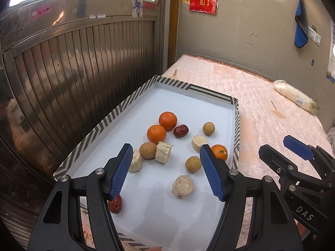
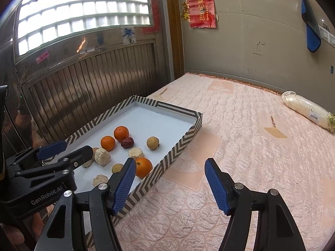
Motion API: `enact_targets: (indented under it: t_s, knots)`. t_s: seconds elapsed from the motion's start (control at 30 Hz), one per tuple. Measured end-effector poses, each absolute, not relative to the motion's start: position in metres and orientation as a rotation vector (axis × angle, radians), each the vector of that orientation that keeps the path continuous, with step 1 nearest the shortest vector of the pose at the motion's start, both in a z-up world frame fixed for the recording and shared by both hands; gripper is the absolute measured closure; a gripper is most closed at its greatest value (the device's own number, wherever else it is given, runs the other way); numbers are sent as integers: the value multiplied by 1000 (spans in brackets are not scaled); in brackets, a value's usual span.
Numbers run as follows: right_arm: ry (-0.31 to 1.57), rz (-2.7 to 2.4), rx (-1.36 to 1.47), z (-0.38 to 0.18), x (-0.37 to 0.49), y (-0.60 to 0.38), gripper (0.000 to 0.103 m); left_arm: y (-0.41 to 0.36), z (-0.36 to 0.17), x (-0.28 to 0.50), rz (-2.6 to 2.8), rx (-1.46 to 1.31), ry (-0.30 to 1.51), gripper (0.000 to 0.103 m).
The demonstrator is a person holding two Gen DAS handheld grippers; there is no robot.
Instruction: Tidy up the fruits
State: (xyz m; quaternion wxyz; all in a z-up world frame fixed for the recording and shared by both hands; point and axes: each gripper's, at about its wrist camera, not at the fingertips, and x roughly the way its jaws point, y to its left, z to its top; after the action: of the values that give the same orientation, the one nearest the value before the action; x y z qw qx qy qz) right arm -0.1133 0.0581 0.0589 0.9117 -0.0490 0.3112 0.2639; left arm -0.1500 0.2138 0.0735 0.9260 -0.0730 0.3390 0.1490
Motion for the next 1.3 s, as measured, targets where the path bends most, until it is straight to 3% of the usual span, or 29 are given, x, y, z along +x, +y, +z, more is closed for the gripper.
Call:
enact_targets:
  t_s: [1.3]
  knots:
    - [677,544,-108,48,-107,65,37,214,71,-145,333,-90,675,36]
